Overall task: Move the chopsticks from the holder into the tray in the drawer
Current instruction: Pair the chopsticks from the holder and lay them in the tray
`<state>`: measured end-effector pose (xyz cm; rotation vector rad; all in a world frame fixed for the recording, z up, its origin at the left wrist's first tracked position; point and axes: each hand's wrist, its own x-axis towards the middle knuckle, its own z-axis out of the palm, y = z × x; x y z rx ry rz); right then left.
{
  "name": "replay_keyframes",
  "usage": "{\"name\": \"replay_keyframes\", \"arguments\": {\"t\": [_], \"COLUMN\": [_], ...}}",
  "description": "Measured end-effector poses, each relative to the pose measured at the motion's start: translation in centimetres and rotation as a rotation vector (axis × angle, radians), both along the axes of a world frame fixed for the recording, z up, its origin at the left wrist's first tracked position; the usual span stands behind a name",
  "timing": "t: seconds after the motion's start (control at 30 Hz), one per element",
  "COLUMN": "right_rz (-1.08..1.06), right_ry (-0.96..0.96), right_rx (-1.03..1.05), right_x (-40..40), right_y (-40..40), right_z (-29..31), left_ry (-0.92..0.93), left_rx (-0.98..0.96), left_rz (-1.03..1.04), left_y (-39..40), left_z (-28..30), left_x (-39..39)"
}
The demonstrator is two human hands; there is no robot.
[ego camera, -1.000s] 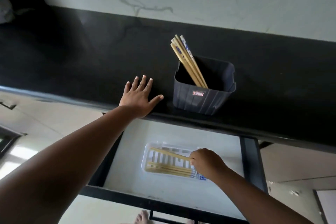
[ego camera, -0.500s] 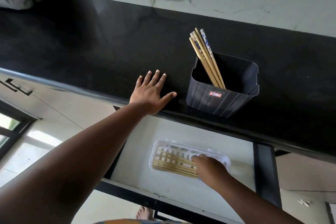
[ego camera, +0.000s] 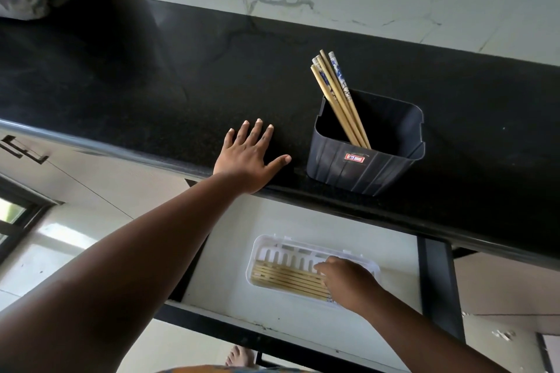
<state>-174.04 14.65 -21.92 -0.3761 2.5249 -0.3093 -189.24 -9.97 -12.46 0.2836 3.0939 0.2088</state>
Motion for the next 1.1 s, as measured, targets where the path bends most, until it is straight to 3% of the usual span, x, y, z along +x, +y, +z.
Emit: {"name": "replay_keyframes", "arguments": {"t": [0.2,0.4,0.5,0.57,0.63,0.8,1.1], "right_rz": [-0.063,-0.201,-0.318,-0.355,-0.374,-0.429,-0.458], "right_ry": [-0.043,-0.063,0.104,0.344,0.536,0.561,0.641], "right_rx": [-0.057,-0.383,-0.604,-0.587,-0.432,-0.161,-0.143], "right_x": [-1.3,-5.7,-8.2,-10.0,-11.8,-14.6,-15.5], "right_y": [-0.2,-0.5,-0.5,-1.1,-2.0,-3.4,-4.2], "right_z": [4.9,20.3,27.4,29.5,29.6,25.5,23.1], "left_ry": [-0.019,-0.043,-0.072,-0.105,-0.145,-0.23,-0.286], "left_rx": [-0.005,-0.012,-0.013,-0.013,-0.02,-0.04,-0.033], "left_rz": [-0.016,-0.01,-0.009,-0.004,0.004,0.022,0.034], "left_y": [-0.1,0.0,0.0,0.0,0.1,0.4,0.5], "left_z": [0.0,-0.2,-0.3,-0.2,0.0,0.3,1.0], "left_x": [-0.1,-0.4,-0.6,-0.8,-1.1,-1.6,-2.2]}}
